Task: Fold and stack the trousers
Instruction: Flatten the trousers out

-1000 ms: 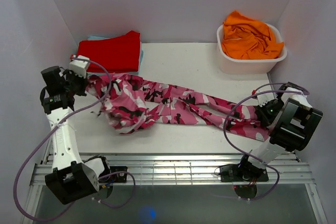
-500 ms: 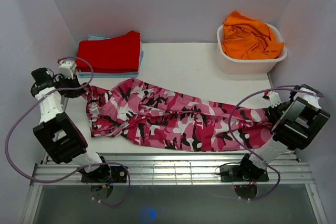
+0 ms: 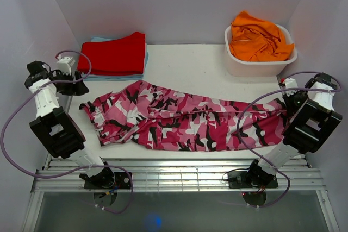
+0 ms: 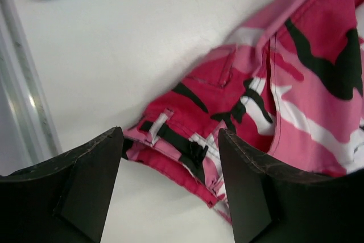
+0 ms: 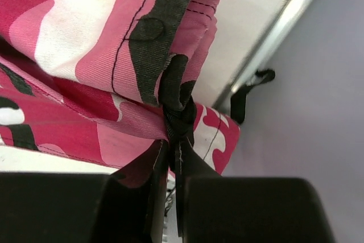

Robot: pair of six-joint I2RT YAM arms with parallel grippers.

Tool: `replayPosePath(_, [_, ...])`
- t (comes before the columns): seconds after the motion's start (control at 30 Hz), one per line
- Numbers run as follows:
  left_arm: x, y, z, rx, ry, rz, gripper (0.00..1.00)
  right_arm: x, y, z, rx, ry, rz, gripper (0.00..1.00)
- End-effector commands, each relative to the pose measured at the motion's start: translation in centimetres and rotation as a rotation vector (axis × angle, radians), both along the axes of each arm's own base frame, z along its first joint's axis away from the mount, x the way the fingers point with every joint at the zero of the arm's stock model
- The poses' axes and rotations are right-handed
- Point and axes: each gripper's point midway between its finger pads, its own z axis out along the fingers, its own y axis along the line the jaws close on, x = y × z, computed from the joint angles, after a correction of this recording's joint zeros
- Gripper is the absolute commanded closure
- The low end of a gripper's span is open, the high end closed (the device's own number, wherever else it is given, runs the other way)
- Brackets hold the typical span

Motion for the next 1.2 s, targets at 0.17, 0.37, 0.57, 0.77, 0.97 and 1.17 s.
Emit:
replayPosePath(0.17, [-8.7,-1.5,-6.8,0.035,0.291,0.021,0.21,5.5,-2.6,3.8,-0.110,-0.248,-0.063,0.92])
replayPosePath(0.37, [-7.7,-3.1,-8.4,-0.148,0.325,0.094,0.21,4.5,-1.8,2.9,-0.083,-0.213,-0.045,0.92])
replayPosePath(0.57, [-4.7,-3.9,-9.0,-0.329,0.275,0.160,0.27,4.1,-1.4,3.1,-0.077,-0.202,-0.009,0.92])
replayPosePath(0.77, [-3.0,-2.4,-8.1,-0.279,0.187,0.188,0.76,4.1,-1.6,3.9,-0.098,-0.215,0.012,0.92])
replayPosePath(0.97, [-3.5,-0.8,1.1,-0.023,-0.096,0.142,1.00,3.4,-1.6,4.5,-0.121,-0.233,0.056,0.92])
replayPosePath(1.17, [-3.2,-0.4,9.9,0.190,-0.369,0.079,1.00,3.4,-2.0,4.4,-0.138,-0.247,0.083,0.92])
